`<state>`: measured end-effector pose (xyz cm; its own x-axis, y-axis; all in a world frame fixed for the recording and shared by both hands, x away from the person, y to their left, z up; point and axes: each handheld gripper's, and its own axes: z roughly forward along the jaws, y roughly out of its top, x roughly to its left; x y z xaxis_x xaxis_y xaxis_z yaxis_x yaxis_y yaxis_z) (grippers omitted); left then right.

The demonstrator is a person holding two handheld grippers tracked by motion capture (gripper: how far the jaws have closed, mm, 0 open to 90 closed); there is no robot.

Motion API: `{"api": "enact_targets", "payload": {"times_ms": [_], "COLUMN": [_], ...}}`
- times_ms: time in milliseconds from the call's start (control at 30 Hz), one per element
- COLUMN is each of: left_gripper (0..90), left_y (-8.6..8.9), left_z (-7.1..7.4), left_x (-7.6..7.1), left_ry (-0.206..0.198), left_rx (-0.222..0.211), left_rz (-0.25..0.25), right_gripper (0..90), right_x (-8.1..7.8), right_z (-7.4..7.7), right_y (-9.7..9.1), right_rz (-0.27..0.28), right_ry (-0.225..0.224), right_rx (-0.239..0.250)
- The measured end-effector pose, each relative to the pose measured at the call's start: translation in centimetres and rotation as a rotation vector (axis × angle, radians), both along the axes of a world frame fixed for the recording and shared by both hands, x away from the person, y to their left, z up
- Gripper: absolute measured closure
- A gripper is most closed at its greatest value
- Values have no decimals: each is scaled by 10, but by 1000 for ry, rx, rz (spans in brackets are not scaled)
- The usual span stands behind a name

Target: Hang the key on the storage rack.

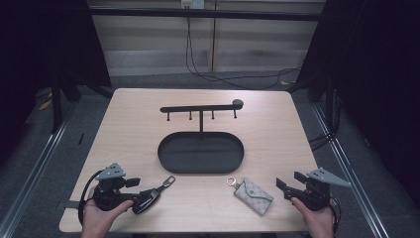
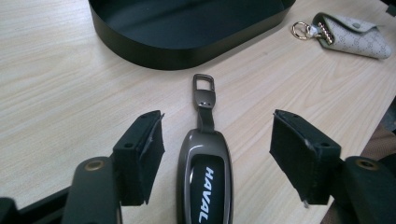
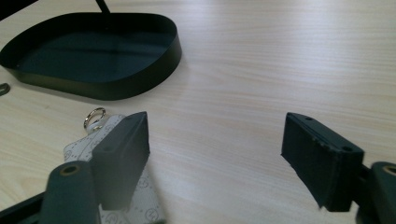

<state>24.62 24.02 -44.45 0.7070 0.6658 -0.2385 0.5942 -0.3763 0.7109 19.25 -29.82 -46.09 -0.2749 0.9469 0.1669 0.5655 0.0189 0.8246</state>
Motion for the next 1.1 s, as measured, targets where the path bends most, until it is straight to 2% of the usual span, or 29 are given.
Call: {"api": "enact_targets", "payload": {"times_ms": [33, 100, 133, 200, 333, 400, 467, 500, 533, 667, 867, 900, 1000, 1100], "left_gripper": [394, 405, 407, 428, 416, 404, 404, 404, 404, 423, 451, 453, 442, 446], "left_y": [-1, -4, -4, -11, -17, -19, -22, -22, -24, -31, -45, -50, -55, -57], "left_z": [1, 2, 2, 3, 6, 9, 10, 10, 11, 18, 19, 18, 16, 15], "left_x": [0, 3, 3, 7, 9, 12, 15, 15, 18, 23, 29, 31, 36, 40], "left_ry": [6, 17, 17, 39, 50, 63, 90, 90, 105, 104, 108, 94, 101, 112], "left_rx": [-6, 26, 26, 50, 68, 67, 89, 89, 109, 171, 222, 244, 267, 267], "left_rz": [-6, 1, 1, -22, -42, -33, -18, -18, -26, -48, -90, -89, -96, -94], "right_gripper": [221, 220, 220, 219, 218, 218, 219, 219, 219, 219, 219, 219, 219, 219], "right_x": [-1, 0, 0, 0, 0, 0, 0, 0, 1, 1, 1, 2, 2, 2], "right_z": [0, 0, 0, -1, -1, -1, -1, -1, -2, -2, -2, -2, -2, -2], "right_y": [0, -1, -1, -2, -1, -1, -2, -2, -2, -1, -1, -1, -1, 0], "right_rz": [1, -1, -1, 2, 7, 7, 9, 9, 8, 11, 15, 17, 19, 19], "right_ry": [-3, -1, -1, 4, 3, 5, 11, 11, 16, 21, 21, 22, 23, 27], "right_rx": [1, 13, 13, 24, 15, 14, 23, 23, 27, 26, 22, 17, 15, 15]}}
